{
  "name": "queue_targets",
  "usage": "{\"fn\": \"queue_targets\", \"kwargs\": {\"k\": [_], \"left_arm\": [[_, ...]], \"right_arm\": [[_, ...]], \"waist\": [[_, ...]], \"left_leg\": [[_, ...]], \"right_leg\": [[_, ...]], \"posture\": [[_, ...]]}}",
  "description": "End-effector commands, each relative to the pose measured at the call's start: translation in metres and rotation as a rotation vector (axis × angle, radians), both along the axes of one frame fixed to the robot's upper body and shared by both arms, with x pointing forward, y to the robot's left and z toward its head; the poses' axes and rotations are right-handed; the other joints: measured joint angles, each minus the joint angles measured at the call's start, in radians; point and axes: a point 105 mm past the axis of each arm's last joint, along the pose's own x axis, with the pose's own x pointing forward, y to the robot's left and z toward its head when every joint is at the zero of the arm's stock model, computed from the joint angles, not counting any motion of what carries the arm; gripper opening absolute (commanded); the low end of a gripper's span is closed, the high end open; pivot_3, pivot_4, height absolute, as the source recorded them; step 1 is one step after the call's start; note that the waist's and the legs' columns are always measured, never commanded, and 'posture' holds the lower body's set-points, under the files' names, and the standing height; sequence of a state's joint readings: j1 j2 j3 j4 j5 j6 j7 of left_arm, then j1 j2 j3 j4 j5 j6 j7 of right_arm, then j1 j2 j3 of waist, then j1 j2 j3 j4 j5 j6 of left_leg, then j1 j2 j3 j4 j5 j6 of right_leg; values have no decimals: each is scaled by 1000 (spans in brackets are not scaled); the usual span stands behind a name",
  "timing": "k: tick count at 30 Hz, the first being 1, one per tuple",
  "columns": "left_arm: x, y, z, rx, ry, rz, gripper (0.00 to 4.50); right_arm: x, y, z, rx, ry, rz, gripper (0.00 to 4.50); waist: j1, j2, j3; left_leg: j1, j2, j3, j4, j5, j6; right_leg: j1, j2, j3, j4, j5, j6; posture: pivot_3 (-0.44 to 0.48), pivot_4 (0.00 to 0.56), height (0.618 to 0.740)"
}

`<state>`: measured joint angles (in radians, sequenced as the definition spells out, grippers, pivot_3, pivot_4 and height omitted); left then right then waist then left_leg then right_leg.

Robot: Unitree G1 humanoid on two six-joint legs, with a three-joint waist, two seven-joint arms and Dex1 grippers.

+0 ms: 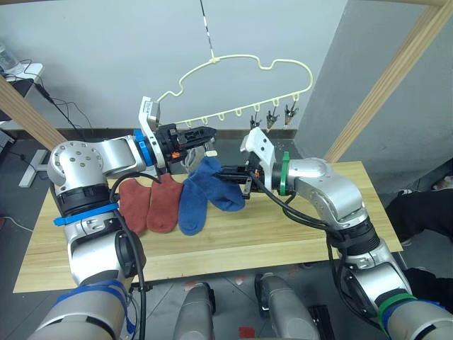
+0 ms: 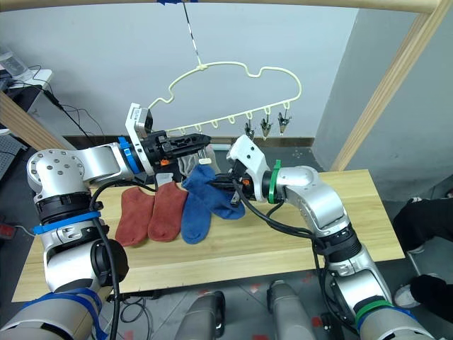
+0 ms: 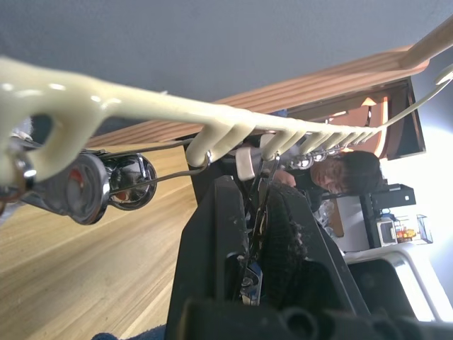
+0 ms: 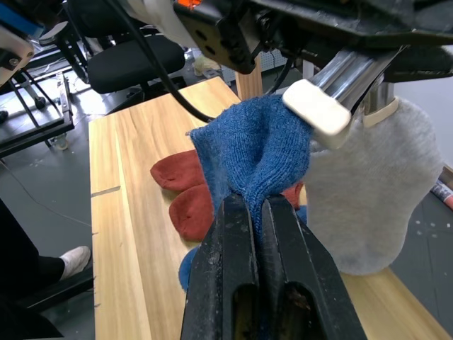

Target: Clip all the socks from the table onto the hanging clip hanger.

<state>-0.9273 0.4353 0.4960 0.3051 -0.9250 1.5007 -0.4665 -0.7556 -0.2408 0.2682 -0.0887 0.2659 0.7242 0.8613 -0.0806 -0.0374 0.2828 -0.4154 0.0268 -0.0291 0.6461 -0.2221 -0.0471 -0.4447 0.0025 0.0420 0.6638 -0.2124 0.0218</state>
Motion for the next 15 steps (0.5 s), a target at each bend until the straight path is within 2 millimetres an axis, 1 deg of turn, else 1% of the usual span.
{"fn": "queue_targets", "kwargs": {"k": [1,4,12,14,15], "left_arm": [[-5,-3,3,9,-18,-30,214],[-7,-2,3,14,-22,-31,214],[-10,-4,1,26,-38,-42,214],[-9,-4,1,29,-40,-40,214],[-9,-3,1,29,-42,-39,214]], "right_arm": [[-1,3,12,27,-44,13,50],[3,2,10,24,-43,-1,50],[8,1,19,55,-30,-19,50],[8,1,19,58,-28,-19,50],[4,1,20,61,-23,1,50]], "waist": [[0,0,0],[1,0,0],[1,0,0],[1,0,0],[1,0,0]], "left_leg": [[0,0,0,0,0,0],[0,0,0,0,0,0],[0,0,0,0,0,0],[0,0,0,0,0,0],[0,0,0,0,0,0]], "right_leg": [[0,0,0,0,0,0],[0,0,0,0,0,0],[0,-1,0,0,0,0],[0,-1,0,0,0,0],[0,-1,0,0,0,0]], "posture": [[-59,258,740],[-56,256,740],[-58,251,740],[-60,248,740],[-60,248,740]]}}
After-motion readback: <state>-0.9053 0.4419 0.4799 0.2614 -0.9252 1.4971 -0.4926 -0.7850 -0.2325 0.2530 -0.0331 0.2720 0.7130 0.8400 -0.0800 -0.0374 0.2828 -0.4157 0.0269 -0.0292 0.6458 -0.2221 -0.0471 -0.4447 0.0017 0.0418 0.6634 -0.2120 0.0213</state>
